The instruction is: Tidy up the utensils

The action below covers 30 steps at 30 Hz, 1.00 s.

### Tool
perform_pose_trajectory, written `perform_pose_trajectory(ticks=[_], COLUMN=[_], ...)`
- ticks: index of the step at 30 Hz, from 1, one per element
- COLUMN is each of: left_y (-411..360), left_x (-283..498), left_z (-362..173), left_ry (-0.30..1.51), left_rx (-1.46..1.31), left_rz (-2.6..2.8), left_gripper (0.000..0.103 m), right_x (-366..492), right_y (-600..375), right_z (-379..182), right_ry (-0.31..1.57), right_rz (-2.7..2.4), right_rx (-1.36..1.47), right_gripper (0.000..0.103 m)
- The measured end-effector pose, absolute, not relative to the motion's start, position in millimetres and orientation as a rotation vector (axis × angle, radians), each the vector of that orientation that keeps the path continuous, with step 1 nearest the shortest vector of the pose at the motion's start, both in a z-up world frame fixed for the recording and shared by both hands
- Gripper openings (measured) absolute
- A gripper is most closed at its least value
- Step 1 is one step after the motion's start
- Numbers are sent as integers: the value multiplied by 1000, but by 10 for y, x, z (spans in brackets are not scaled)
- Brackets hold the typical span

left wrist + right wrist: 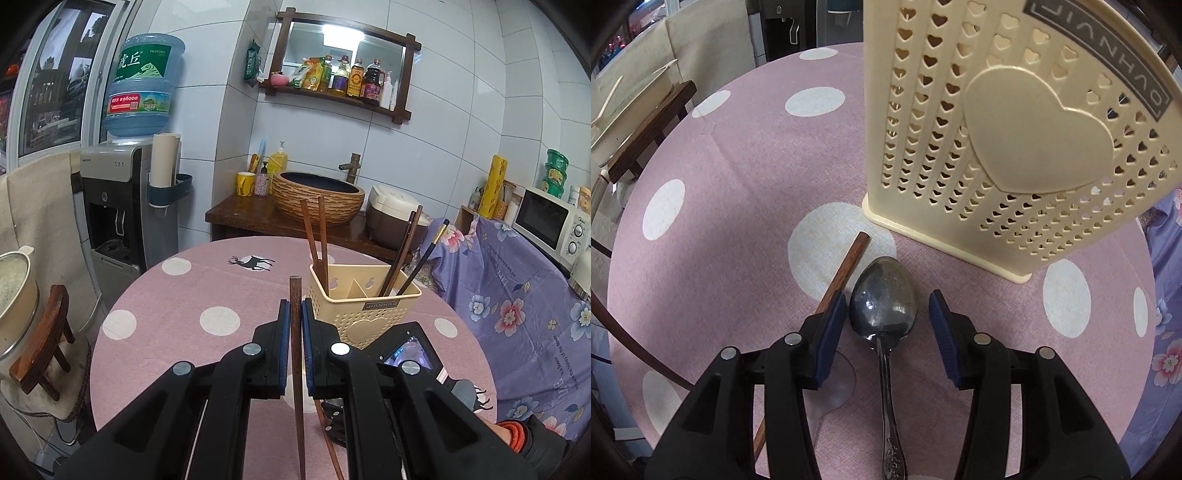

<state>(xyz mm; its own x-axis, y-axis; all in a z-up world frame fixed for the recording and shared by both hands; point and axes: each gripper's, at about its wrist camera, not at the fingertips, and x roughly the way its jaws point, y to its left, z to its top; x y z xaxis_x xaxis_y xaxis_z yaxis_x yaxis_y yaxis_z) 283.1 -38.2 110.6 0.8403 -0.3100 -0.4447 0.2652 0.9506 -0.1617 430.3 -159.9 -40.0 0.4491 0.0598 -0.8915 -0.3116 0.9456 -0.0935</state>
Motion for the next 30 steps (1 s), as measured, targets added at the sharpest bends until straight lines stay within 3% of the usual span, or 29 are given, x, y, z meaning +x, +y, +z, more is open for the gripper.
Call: perform_pose_trajectory(ticks=[3,5,13,26,27,28,30], left_y=[-385,-387,-396,-368,-370,-369,-363], left_x=[2829,2829,2820,2816,2811,2809,2801], left_z=[1107,1106,1108,1122,1121,1120,1123], left_ry=[486,484,482,477,476,476,474], left_rx=[-93,-90,-86,-99,-100,-100,-102], left_rz=[-305,-305,-302,-303,-303,-303,-303], left_gripper=[8,8,8,8,8,8,8], right_x=[4328,4347,4269,3557,3504,3462,3385], right_y=[-1589,-1576,-1653,-2390,-2444,-2513,-2622], right_z=[-396,-399,-359,586,620,647,667], right_ry=[1091,1099,1054,757,744,736,720], right_rz=[245,266,254,289,283,279,277], right_rx=[-258,-237,-205,125,136,145,164], right_gripper=[45,37,37,36,32,18,18])
